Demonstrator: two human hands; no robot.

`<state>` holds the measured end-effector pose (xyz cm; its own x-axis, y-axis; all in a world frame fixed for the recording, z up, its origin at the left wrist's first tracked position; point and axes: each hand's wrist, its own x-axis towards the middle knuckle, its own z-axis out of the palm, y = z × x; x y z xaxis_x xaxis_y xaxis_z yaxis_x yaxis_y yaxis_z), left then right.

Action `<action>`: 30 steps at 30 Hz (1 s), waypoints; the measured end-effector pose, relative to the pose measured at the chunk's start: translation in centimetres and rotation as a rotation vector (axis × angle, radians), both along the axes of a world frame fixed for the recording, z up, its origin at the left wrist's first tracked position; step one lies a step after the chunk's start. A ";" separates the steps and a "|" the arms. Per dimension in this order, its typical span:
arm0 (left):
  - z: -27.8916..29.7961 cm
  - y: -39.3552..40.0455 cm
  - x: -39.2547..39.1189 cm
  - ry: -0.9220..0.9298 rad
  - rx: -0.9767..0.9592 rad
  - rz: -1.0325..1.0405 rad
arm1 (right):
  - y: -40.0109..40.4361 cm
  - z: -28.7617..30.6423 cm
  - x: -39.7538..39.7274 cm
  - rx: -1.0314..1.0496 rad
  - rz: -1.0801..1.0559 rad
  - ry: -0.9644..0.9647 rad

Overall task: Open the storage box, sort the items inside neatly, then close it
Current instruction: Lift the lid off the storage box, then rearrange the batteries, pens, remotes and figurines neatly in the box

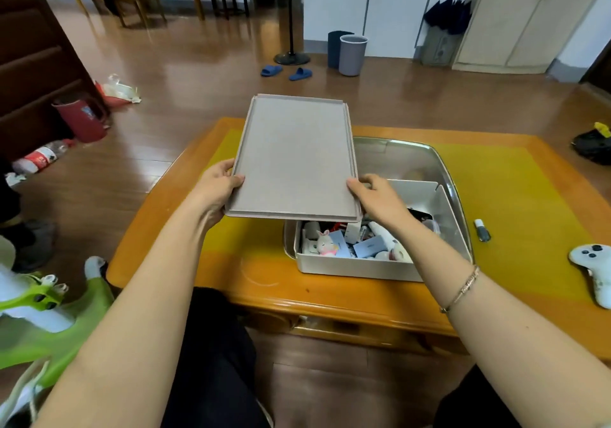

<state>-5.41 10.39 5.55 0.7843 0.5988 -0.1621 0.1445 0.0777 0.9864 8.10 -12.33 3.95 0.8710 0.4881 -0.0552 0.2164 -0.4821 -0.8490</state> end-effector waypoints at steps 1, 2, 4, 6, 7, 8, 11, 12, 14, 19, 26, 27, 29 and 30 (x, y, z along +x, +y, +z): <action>-0.5 0.7 -0.3 0.011 -0.005 0.003 | 1.0 -0.4 -0.1 0.018 0.018 0.006; -1.1 1.4 -0.4 0.029 -0.002 0.013 | 1.9 -0.8 -0.3 0.031 0.022 0.003; -2.4 2.6 -0.6 0.118 0.059 0.044 | 3.6 -1.7 -0.9 0.006 0.016 -0.059; -3.5 3.7 -0.5 0.276 0.208 0.101 | 4.9 -2.7 -1.6 -0.021 0.025 -0.147; -4.1 4.2 -0.4 0.335 0.277 0.149 | 5.4 -3.2 -2.0 -0.030 0.045 -0.176; -4.8 4.6 -0.3 0.369 0.333 0.213 | 6.0 -3.7 -2.3 -0.045 0.074 -0.197; -6.6 5.8 -0.7 0.454 0.513 0.387 | 7.5 -4.8 -3.0 -0.151 0.173 -0.270; -7.2 6.2 -1.0 0.502 0.586 0.419 | 7.7 -5.3 -3.1 -0.204 0.189 -0.321; -8.2 7.3 -1.6 0.582 0.697 0.466 | 7.5 -6.2 -3.2 -0.313 0.154 -0.442; -10.3 10.3 -3.0 0.678 0.798 0.497 | 4.9 -8.8 -2.1 -0.578 0.059 -0.556; -14.2 11.5 -3.9 0.777 0.843 0.401 | 3.1 -9.9 -2.1 -0.650 -0.003 -0.490; -14.7 11.4 -3.8 0.787 0.849 0.383 | 3.0 -9.9 -2.1 -0.653 -0.006 -0.478; -15.6 11.1 -3.6 0.801 0.840 0.366 | 2.9 -10.0 -2.1 -0.659 -0.009 -0.453; -16.0 10.9 -3.4 0.802 0.828 0.367 | 2.8 -10.0 -2.1 -0.661 -0.012 -0.441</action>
